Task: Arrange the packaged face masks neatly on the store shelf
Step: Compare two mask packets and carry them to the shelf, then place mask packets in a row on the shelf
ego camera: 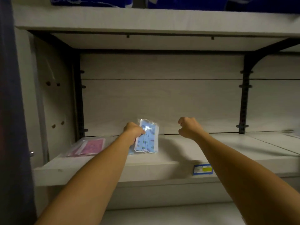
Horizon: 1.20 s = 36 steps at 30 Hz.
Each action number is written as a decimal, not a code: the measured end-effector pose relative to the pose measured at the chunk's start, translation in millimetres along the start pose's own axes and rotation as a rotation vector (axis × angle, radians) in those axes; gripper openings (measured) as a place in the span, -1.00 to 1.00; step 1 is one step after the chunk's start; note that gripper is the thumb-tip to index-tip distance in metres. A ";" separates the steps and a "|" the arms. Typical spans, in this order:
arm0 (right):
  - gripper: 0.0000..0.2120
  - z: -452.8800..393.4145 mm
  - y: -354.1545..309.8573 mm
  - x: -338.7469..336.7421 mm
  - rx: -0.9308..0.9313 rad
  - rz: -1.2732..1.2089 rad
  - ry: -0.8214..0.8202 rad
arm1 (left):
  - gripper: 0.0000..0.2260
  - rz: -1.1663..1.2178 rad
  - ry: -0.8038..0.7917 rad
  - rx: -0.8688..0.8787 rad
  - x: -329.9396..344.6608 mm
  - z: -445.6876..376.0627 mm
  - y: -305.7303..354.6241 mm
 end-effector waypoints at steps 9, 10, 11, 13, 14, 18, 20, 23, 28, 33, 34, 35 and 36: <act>-0.49 1.4 31.1 -1.0 0.037 0.003 0.003 | -0.64 -0.578 0.001 0.167 28.5 24.4 10.9; -0.49 0.8 31.7 -0.3 0.035 0.003 0.004 | -0.63 -0.608 0.005 0.175 28.7 23.7 9.9; -0.49 0.3 32.0 0.5 0.032 0.000 0.005 | -0.61 -0.631 0.003 0.181 28.6 23.9 9.4; -0.48 -1.1 31.7 3.3 0.028 -0.009 0.000 | -0.60 -0.674 0.002 0.186 26.9 24.9 7.5; -0.48 -1.4 30.7 4.1 0.026 -0.014 -0.002 | -0.60 -0.695 0.001 0.185 25.8 23.8 6.2; -0.48 -2.6 22.8 8.6 0.013 -0.028 -0.021 | -0.57 -0.727 0.005 0.178 20.0 20.9 2.7; -0.48 -2.0 18.3 10.6 0.003 -0.021 -0.031 | -0.62 -0.742 0.004 0.176 19.7 18.6 0.9; -0.48 -1.2 13.2 13.2 -0.028 0.005 -0.048 | -0.65 -0.806 0.006 0.212 19.8 23.3 3.5; -0.57 3.5 10.5 14.1 -0.078 0.100 -0.089 | -0.76 -0.853 -0.008 0.314 19.1 32.6 13.6; -0.53 13.8 15.1 10.4 -0.128 0.120 -0.140 | -0.80 -0.929 0.004 0.479 22.2 43.3 32.5; -0.52 16.6 16.9 9.2 -0.138 0.122 -0.152 | -0.80 -0.971 0.002 0.514 24.6 46.5 36.0; -0.52 20.1 19.0 7.7 -0.147 0.129 -0.162 | -0.80 -1.002 -0.001 0.547 27.1 50.3 39.3; -0.52 24.4 21.1 5.4 -0.154 0.143 -0.172 | -0.79 -1.022 -0.002 0.574 29.6 54.7 42.4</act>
Point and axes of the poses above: each hand's wrist, its own z-axis away from the middle knuckle, its own x-axis out of the palm, y = z × x, the point moved 8 cm from there along -z, towards the middle knuckle, and after that the axes turned 10 degrees about y, right-handed, at the moved point
